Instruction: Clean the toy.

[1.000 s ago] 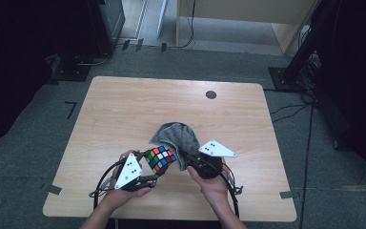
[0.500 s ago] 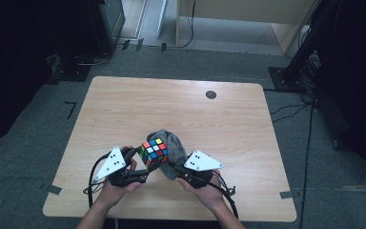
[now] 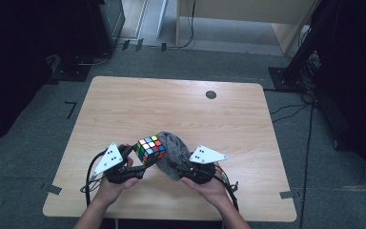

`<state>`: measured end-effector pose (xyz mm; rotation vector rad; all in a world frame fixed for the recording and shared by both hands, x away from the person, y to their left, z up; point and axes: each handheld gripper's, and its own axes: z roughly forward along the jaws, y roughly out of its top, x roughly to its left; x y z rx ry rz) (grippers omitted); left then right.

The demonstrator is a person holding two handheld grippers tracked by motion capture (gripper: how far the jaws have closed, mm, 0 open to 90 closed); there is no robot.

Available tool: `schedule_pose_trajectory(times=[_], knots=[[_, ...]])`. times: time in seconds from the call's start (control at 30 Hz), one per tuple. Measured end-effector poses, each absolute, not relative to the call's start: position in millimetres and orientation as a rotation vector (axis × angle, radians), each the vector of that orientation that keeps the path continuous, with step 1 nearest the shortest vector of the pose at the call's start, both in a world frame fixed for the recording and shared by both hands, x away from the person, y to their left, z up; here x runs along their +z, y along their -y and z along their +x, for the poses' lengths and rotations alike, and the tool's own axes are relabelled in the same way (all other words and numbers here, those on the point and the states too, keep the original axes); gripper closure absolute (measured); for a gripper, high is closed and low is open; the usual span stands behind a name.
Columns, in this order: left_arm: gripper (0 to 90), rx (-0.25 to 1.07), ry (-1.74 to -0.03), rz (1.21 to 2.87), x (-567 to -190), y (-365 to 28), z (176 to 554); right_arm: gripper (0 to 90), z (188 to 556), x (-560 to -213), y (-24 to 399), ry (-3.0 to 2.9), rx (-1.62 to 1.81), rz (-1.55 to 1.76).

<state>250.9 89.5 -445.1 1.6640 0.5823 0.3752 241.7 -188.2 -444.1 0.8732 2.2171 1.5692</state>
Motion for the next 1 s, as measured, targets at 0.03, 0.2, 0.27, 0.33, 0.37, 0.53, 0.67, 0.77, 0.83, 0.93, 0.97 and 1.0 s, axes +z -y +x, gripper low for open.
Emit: schedule_pose_trajectory(times=[0.03,0.2,0.27,0.33,0.37,0.53,0.67,0.77,0.83,0.93,0.97,1.0], knots=[[33.9,0.379,-0.588,1.665,-445,-90,251,54.9,244,-446,189,-2.227,1.535,0.898],[33.9,0.387,-0.605,1.655,-445,-94,253,42.3,262,-459,194,-2.315,1.343,1.122],[33.9,0.388,-0.611,1.65,-445,-95,253,34.4,265,-463,197,-2.296,1.261,1.186],[33.9,0.39,-0.612,1.652,-445,-96,254,28.3,266,-464,200,-2.238,1.174,1.23],[33.9,0.391,-0.613,1.651,-445,-96,254,27.1,267,-463,203,-2.212,1.166,1.25],[33.9,0.388,-0.612,1.652,-445,-96,254,28.2,267,-455,214,-2.113,1.252,1.282],[33.9,0.389,-0.609,1.654,-445,-96,254,28.6,263,-455,209,-2.085,1.242,1.232],[33.9,0.386,-0.611,1.653,-445,-96,254,29.2,260,-454,208,-2.059,1.256,1.202],[33.9,0.385,-0.611,1.655,-445,-96,254,29.0,261,-458,205,-2.087,1.239,1.204],[33.9,0.383,-0.605,1.664,-446,-94,254,28.7,264,-471,197,-2.147,1.179,1.236],[33.9,0.384,-0.603,1.666,-445,-94,253,28.6,265,-478,193,-2.174,1.149,1.247],[33.9,0.385,-0.601,1.667,-445,-94,253,28.7,266,-482,191,-2.187,1.126,1.253]])
